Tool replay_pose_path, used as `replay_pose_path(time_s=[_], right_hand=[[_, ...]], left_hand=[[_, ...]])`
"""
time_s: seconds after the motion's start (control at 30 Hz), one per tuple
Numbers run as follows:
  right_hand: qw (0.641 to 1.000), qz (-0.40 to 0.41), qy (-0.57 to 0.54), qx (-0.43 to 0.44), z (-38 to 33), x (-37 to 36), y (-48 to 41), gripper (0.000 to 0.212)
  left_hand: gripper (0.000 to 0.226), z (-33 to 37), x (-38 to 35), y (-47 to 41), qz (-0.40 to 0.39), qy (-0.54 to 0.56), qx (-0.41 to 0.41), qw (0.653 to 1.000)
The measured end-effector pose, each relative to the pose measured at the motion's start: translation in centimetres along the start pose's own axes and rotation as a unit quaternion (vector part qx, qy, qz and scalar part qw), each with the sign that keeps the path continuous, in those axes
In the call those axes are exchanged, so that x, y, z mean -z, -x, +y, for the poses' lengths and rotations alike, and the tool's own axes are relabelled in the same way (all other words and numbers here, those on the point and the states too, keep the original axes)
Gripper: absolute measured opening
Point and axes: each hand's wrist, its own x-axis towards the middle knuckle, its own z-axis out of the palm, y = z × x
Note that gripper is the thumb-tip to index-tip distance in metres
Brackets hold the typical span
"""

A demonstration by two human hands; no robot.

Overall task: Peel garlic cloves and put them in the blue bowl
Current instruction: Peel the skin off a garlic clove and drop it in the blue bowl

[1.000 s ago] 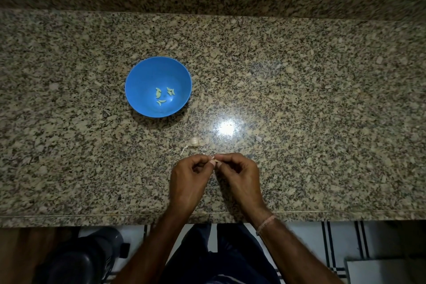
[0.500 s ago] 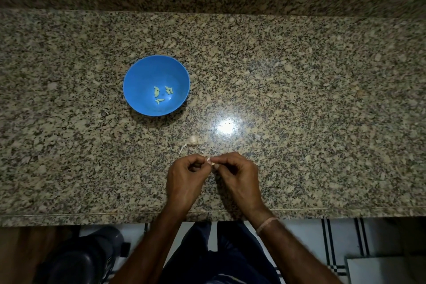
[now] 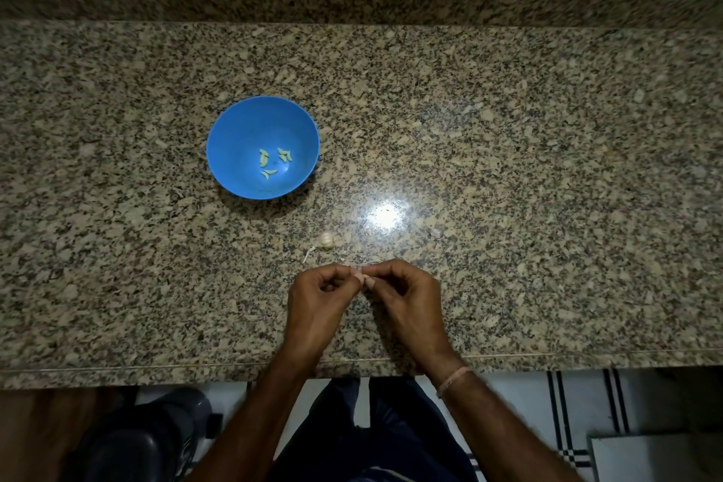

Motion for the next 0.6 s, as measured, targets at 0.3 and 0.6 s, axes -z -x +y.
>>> replay_pose_path(time_s=[0.3, 0.6], right_hand=[[0.986, 0.013, 0.139, 0.088, 0.6, 0.1, -0.2, 0.018], [0.994, 0.014, -0.091, -0.062, -0.3, -0.7, 0.0, 0.012]], left_hand=[[0.016, -0.2, -0.1, -0.2, 0.017, -0.038, -0.011, 0.999], [0.019, -0.3, -0.8, 0.0, 0.033, -0.019, 0.006, 0.999]])
